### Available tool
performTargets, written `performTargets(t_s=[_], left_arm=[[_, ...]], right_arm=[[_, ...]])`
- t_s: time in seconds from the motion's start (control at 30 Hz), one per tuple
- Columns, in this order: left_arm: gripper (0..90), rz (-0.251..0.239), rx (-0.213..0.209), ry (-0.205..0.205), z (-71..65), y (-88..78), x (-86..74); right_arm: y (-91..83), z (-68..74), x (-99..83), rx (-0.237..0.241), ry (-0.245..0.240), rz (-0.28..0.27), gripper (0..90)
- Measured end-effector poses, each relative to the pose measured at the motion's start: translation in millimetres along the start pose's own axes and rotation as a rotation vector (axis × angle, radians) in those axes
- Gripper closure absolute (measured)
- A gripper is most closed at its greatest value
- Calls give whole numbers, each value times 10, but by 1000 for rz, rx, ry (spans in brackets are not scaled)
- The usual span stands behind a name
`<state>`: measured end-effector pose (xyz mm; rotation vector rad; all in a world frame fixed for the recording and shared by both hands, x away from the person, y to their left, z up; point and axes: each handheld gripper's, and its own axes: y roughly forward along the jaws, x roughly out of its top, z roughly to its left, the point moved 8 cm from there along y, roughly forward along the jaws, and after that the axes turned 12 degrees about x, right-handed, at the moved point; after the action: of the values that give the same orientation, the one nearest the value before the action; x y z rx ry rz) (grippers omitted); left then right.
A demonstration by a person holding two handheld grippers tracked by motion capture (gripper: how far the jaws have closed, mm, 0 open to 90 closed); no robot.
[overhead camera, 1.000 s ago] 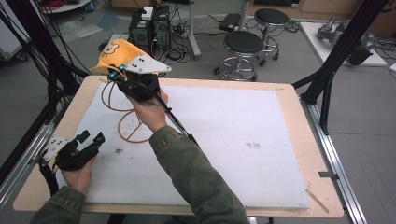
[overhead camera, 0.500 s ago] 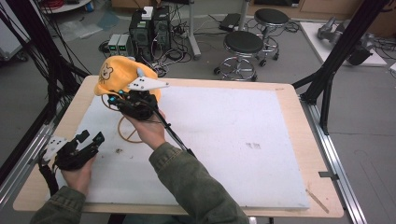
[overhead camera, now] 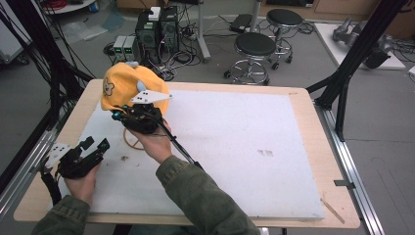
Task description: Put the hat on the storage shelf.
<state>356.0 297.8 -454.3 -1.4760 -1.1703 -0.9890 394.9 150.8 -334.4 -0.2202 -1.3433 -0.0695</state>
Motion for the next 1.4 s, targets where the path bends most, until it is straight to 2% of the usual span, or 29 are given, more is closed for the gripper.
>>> performTargets(t_s=[0.2, 0.33, 0.43, 0.5, 0.53, 0.57, 0.7, 1.17, 1.4], left_arm=[[358, 3, -5, 1, -2, 0, -5], [358, 5, -6, -1, -3, 3, -7], [358, 6, -7, -2, -4, 3, -8], [358, 6, -5, -3, -2, 1, -6], [358, 6, -5, -4, -1, 3, -6], [358, 9, -5, -4, 0, 3, -8], [358, 12, -6, -8, 3, 10, -13], [358, 12, -12, -11, -3, 6, -14], [358, 11, -14, -13, -5, 6, -15]], right_arm=[[52, -20, -109, 3, 8, 1, 844], [57, -19, -120, -2, -1, 2, 840], [60, -12, -127, -6, -6, 10, 804], [60, 12, -123, -14, -26, 19, 678], [62, 45, -117, -7, -43, 20, 534], [68, 85, -110, -1, -52, 14, 454], [83, 212, -94, -13, -104, 12, 336], [-107, 243, 95, -23, -118, -55, 337], [-305, 215, 211, -51, -131, -104, 337]])
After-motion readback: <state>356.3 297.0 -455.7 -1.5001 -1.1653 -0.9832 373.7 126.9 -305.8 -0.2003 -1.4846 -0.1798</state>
